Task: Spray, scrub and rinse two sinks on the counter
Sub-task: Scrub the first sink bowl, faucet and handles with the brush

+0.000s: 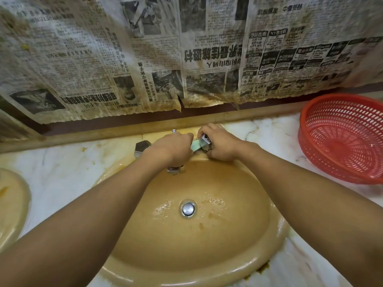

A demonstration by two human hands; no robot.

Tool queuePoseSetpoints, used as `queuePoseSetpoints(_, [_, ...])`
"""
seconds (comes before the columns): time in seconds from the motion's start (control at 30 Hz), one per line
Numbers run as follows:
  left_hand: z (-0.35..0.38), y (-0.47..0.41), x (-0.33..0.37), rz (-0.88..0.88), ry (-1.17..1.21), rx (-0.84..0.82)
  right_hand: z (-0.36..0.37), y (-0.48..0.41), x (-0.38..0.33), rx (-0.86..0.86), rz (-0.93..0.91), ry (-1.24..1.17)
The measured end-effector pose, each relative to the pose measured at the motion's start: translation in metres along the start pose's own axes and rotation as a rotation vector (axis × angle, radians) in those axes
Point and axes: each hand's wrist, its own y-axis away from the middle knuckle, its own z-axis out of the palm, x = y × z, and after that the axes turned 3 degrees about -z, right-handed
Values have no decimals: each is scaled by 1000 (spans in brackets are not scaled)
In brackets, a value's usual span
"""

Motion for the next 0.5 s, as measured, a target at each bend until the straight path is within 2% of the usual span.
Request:
queuePoseSetpoints(0.2, [2, -4, -5, -12, -23, 76, 1, 0, -1, 5, 13, -9])
queuePoseSetpoints(0.37, [-22, -4, 1, 29, -147, -90, 2, 1, -1, 21, 15, -20])
queuePoseSetpoints(0.5, [-31, -6, 2, 61, -208, -119, 4, 0, 1, 29, 17, -28])
